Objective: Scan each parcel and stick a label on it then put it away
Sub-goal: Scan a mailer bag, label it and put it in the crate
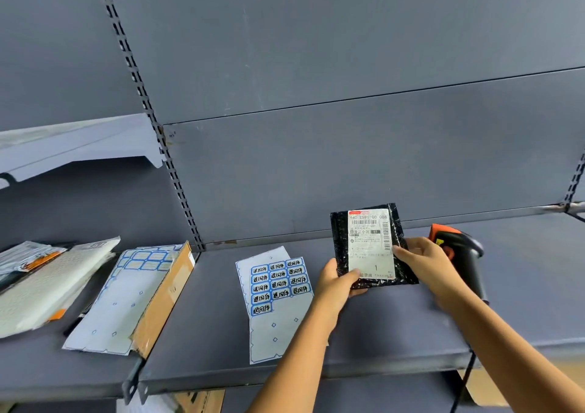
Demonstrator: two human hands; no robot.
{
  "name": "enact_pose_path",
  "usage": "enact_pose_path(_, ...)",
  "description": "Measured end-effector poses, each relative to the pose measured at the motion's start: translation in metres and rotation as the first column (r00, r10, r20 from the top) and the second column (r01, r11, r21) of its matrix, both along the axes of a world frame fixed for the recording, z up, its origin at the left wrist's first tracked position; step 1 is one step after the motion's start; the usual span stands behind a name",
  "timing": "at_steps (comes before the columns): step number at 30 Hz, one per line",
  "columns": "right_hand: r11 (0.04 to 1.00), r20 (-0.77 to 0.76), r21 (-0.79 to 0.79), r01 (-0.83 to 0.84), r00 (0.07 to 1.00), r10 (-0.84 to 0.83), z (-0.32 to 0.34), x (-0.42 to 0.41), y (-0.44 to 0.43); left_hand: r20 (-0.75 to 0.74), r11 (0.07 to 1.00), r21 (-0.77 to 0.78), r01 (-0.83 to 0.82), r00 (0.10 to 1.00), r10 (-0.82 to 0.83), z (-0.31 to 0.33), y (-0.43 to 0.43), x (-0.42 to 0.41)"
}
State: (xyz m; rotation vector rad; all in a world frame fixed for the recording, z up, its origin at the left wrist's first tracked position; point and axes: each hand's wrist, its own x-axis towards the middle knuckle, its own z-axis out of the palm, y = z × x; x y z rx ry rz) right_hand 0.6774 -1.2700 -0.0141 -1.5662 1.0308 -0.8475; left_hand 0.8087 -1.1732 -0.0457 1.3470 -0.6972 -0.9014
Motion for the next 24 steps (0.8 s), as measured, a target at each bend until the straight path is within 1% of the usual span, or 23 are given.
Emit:
enact_pose_path(1, 0.999, 0.037, 0.035, -0.005, 0.999, 0.004, -0.001, 0.003, 0.0, 0.002, 1.0, 0.002, 0.017, 1.0, -0.017, 0.002, 0.004, 0.001)
enact_pose_path(2, 0.999, 0.036, 0.045, -0.005, 0.999, 0.003, -0.002, 0.004, 0.001, 0.041, 0.999, 0.025, 0.024, 0.999, -0.025, 0.003, 0.009, 0.003)
enact_pose_path(3, 0.999, 0.015, 0.053, -0.004, 1.0, 0.003, -0.004, 0.003, 0.001, 0.111, 0.998, 0.06, 0.018, 0.993, -0.024, 0.005, 0.014, 0.006)
enact_pose_path(4, 0.998, -0.009, 0.061, -0.006, 1.0, 0.007, -0.008, 0.002, 0.001, 0.225, 0.994, 0.106, -0.023, 0.974, -0.001, 0.007, 0.02, 0.01)
enact_pose_path(5, 0.997, -0.029, 0.075, -0.011, 1.0, 0.013, -0.013, 0.001, 0.001, 0.352, 0.986, 0.141, -0.093, 0.935, 0.038, 0.006, 0.025, 0.017)
enact_pose_path(6, 0.996, -0.05, 0.087, -0.015, 0.999, 0.019, -0.016, 0.0, 0.003, 0.468, 0.973, 0.149, -0.178, 0.879, 0.089, 0.004, 0.03, 0.025)
enact_pose_path(7, 0.996, -0.09, 0.083, -0.012, 0.996, 0.02, -0.023, -0.001, 0.004, 0.545, 0.958, 0.134, -0.252, 0.827, 0.141, 0.002, 0.037, 0.033)
enact_pose_path(9, 1.0, -0.246, -0.006, 0.004, 0.969, -0.005, -0.03, -0.001, 0.004, 0.611, 0.938, 0.081, -0.336, 0.761, 0.219, -0.001, 0.053, 0.048)
enact_pose_path(11, 0.991, -0.39, -0.133, 0.013, 0.919, -0.064, -0.033, 0.0, 0.006, 0.648, 0.925, 0.05, -0.378, 0.717, 0.257, -0.002, 0.071, 0.062)
enact_pose_path(13, 0.975, -0.477, -0.221, -0.005, 0.873, -0.104, -0.035, 0.002, 0.007, 0.689, 0.913, 0.057, -0.404, 0.678, 0.256, -0.004, 0.087, 0.077)
enact_pose_path(15, 0.963, -0.514, -0.269, -0.031, 0.85, -0.117, -0.038, 0.003, 0.008, 0.732, 0.915, 0.065, -0.399, 0.642, 0.228, -0.007, 0.102, 0.088)
enact_pose_path(17, 0.939, -0.474, -0.344, -0.02, 0.867, -0.155, -0.043, 0.003, 0.01, 0.763, 0.921, 0.088, -0.379, 0.621, 0.182, -0.01, 0.114, 0.096)
enact_pose_path(19, 0.89, -0.36, -0.457, 0.014, 0.912, -0.199, -0.042, 0.007, 0.016, 0.783, 0.926, 0.111, -0.36, 0.606, 0.142, -0.014, 0.122, 0.1)
enact_pose_path(20, 0.869, -0.311, -0.495, 0.013, 0.931, -0.192, -0.04, 0.012, 0.021, 0.789, 0.927, 0.118, -0.357, 0.6, 0.13, -0.016, 0.125, 0.101)
enact_pose_path(22, 0.857, -0.267, -0.514, -0.05, 0.958, -0.104, -0.034, 0.024, 0.032, 0.802, 0.926, 0.128, -0.356, 0.586, 0.115, -0.02, 0.129, 0.1)
enact_pose_path(24, 0.848, -0.259, -0.505, -0.157, 0.966, 0.024, -0.03, 0.04, 0.049, 0.834, 0.915, 0.141, -0.377, 0.543, 0.095, -0.023, 0.132, 0.097)
